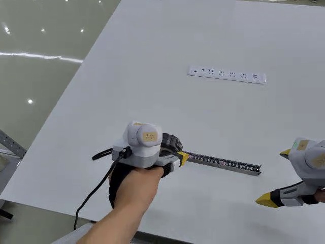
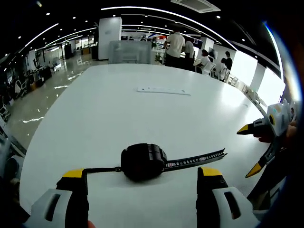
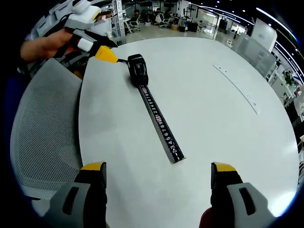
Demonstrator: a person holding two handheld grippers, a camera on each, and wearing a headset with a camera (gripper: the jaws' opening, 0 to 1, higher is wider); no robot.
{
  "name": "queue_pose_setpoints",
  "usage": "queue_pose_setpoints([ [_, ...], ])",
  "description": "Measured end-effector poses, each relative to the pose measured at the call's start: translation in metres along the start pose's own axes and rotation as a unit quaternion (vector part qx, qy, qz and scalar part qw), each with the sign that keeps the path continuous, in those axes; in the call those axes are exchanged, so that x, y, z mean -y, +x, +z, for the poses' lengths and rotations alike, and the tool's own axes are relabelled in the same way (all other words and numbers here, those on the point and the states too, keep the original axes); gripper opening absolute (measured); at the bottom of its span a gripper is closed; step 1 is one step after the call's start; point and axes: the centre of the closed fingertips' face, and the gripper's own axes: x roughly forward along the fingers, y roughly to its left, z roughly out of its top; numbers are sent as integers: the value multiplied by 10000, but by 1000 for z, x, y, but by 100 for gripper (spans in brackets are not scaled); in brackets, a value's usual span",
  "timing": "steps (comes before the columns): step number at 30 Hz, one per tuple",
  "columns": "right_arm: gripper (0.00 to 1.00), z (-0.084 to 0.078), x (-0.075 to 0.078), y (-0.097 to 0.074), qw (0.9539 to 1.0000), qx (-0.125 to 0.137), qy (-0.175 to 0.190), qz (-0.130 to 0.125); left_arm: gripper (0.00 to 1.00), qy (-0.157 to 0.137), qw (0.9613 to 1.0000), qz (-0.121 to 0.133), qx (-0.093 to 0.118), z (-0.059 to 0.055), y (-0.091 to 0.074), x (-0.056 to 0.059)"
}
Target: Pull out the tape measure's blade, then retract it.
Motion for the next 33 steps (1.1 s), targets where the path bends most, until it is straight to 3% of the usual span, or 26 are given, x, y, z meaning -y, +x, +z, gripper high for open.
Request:
queue_pose_setpoints([
  [13,76,10,5,23,9974,21,-601,393,89,-206,9998,-23,-20,0,19,-4],
  [18,71,7,14,33,9969,-9,-676,406,88,-211,9998,-5,-34,0,27,-4],
  [20,66,9,18,35,9979,65,-513,400,87,-238,9997,5,-27,0,29,-4],
  [33,55,-4,31,54,9939,-89,-932,583,83,-238,9996,15,-129,-6,50,-3],
])
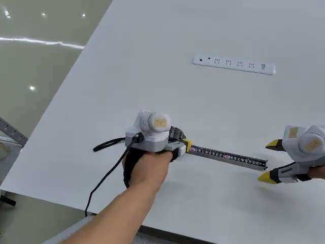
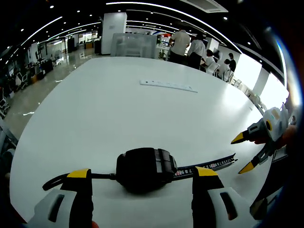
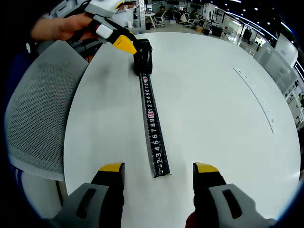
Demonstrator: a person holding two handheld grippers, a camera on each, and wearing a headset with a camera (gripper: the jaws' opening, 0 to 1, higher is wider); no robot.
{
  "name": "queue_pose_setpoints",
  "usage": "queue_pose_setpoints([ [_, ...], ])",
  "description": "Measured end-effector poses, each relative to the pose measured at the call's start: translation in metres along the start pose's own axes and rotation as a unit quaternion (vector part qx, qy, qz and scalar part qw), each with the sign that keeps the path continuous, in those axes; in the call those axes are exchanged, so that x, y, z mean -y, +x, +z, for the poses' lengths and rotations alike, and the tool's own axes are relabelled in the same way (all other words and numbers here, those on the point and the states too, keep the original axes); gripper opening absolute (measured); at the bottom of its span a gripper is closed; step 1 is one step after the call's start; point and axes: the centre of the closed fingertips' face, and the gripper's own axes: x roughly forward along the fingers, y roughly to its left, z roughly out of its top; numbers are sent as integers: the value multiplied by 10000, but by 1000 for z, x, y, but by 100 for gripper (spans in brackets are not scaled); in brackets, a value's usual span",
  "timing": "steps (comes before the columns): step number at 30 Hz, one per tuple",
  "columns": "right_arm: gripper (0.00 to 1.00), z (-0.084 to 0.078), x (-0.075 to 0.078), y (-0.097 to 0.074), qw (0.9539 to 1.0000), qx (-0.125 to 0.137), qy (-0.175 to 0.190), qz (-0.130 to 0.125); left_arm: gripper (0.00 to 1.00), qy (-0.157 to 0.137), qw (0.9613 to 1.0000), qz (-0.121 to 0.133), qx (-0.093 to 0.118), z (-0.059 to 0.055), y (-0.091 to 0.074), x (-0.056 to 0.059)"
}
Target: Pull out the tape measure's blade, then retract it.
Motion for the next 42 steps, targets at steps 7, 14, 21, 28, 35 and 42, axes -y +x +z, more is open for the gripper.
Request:
queue_pose_setpoints([
  [7,47,-3,2,6,9998,-68,-168,88,82,-45,10000,4,-69,-2,9,-1],
  [14,38,-8,1,11,9987,-168,-412,246,81,-57,9999,7,-104,-3,15,0],
  [21,30,-12,-1,13,9976,-228,-536,388,79,-120,9998,-7,-159,-6,20,1],
  [28,23,-13,3,14,9977,-203,-493,409,79,-156,9997,-24,-194,-9,25,4],
  [35,17,-16,0,13,9969,-235,-596,466,78,-198,9995,9,-227,-12,29,0],
  [42,14,-16,2,14,9969,-233,-581,477,76,-193,9996,6,-209,-12,29,1],
])
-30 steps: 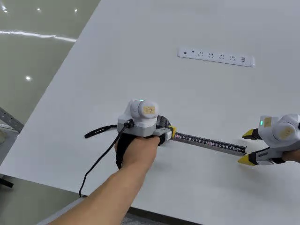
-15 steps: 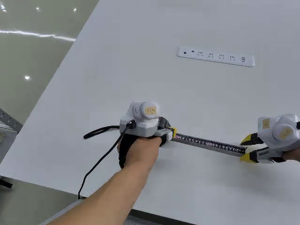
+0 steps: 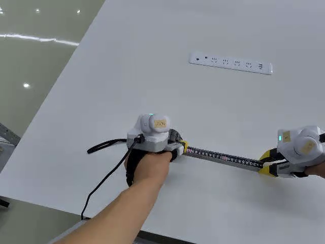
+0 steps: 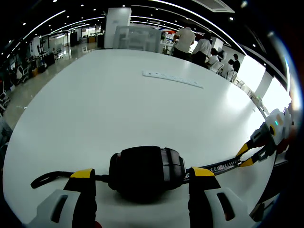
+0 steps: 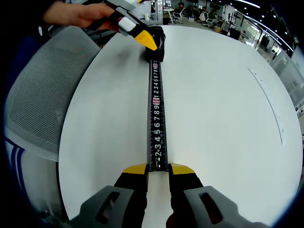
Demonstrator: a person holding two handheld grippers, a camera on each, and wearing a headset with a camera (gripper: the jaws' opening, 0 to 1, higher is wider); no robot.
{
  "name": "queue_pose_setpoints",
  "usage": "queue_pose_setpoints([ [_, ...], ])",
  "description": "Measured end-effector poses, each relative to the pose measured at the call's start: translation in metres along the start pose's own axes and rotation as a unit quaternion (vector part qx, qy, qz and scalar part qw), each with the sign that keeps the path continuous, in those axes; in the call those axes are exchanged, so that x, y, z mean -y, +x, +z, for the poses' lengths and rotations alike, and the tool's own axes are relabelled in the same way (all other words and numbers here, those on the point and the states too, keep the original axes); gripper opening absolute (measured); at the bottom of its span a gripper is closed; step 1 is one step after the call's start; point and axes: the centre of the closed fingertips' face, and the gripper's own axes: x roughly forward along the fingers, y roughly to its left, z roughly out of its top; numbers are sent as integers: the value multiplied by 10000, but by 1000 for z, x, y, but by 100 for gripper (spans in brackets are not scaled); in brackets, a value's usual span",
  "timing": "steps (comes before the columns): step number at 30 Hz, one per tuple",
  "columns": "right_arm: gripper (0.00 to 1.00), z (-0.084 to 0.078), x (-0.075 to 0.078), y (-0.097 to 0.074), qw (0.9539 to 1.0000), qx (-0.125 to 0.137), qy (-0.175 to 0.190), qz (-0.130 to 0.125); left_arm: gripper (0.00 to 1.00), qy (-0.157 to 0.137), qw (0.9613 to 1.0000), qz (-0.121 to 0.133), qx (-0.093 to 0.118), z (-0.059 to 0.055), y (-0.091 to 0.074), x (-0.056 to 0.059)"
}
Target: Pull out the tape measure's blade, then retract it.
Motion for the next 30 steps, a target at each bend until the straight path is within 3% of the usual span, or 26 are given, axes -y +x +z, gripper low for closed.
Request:
queue_pose_setpoints([
  [24,13,-1,1,0,10000,-62,-74,-9,69,-90,9998,12,188,1,-1,0],
  [30,12,0,0,0,9999,-86,-103,-18,64,18,9998,-30,213,2,-1,4],
])
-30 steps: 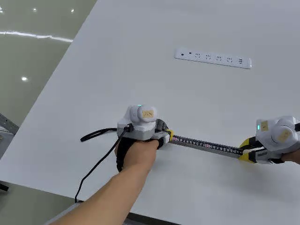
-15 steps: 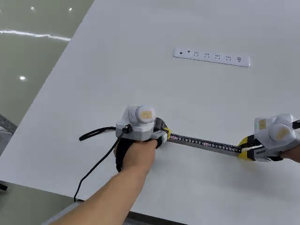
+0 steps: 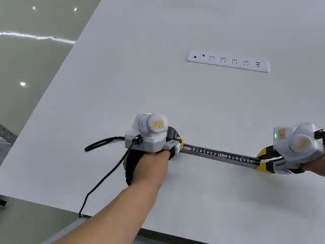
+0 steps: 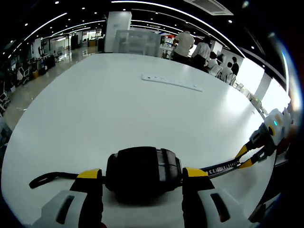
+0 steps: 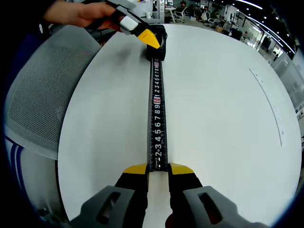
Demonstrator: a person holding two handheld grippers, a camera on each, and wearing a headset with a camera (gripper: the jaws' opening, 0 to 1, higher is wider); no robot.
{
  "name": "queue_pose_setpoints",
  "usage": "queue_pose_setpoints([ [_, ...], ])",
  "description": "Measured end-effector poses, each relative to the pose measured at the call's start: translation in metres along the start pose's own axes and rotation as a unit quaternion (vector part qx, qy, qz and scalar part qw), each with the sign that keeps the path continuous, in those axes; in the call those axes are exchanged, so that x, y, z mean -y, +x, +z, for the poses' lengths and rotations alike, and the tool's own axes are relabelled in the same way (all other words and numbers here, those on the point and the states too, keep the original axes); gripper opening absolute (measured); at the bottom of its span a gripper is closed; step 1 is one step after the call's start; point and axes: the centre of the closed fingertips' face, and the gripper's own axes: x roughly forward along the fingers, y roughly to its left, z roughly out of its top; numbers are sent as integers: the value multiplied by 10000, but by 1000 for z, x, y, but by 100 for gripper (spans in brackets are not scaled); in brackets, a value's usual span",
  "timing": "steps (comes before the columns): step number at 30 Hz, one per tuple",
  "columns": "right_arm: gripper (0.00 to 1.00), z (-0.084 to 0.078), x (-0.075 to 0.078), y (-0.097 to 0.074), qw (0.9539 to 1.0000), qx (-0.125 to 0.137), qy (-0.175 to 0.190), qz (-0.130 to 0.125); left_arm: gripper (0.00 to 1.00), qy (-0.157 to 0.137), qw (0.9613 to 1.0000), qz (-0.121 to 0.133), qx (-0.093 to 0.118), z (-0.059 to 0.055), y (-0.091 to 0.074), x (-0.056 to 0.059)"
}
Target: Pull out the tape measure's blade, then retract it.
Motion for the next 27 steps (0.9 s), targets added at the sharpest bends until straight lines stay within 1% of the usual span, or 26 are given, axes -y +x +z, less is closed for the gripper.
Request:
queue_pose_setpoints([
  [12,12,0,0,0,10000,-31,9,6,61,38,10000,-68,62,0,0,2],
  [27,12,1,0,1,10000,-39,12,-12,58,131,9998,-116,24,-1,1,1],
])
